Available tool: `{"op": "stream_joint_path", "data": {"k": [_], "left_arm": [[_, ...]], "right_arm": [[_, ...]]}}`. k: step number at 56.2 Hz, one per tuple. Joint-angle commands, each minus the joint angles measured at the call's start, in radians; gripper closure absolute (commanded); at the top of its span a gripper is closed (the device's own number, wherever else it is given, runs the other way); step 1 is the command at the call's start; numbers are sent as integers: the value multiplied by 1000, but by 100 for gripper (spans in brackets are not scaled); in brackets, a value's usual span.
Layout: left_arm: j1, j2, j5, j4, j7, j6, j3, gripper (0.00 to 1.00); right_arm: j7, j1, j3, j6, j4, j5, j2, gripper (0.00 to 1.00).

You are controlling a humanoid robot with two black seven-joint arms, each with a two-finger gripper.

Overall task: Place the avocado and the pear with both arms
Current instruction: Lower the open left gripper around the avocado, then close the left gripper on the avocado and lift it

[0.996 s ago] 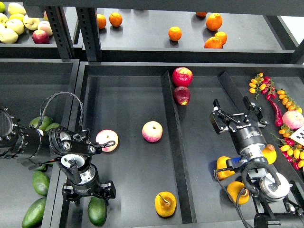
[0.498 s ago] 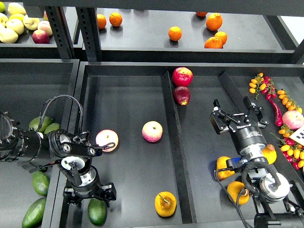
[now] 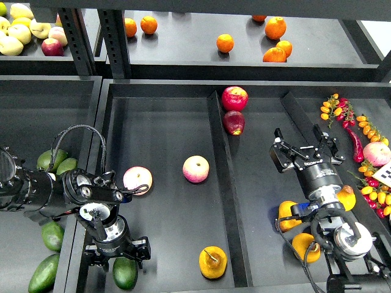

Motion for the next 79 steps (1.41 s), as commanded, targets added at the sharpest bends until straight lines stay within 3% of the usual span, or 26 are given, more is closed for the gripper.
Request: {"op": "stream_joint_path", "data": {"k": [1, 31, 51, 79], "left_arm": [[17, 0, 0, 10, 0, 0, -18, 25], [40, 0, 0, 53, 0, 0, -52, 52], [43, 0, -2, 62, 0, 0, -69, 77], [-42, 0, -3, 135, 0, 0, -189, 77]], "right_arm": [[0, 0, 2, 1, 1, 0, 0, 0], [0, 0, 0, 2, 1, 0, 0, 0], [2, 0, 0, 2, 1, 0, 0, 0], [2, 1, -3, 4, 0, 0, 0, 0]]}}
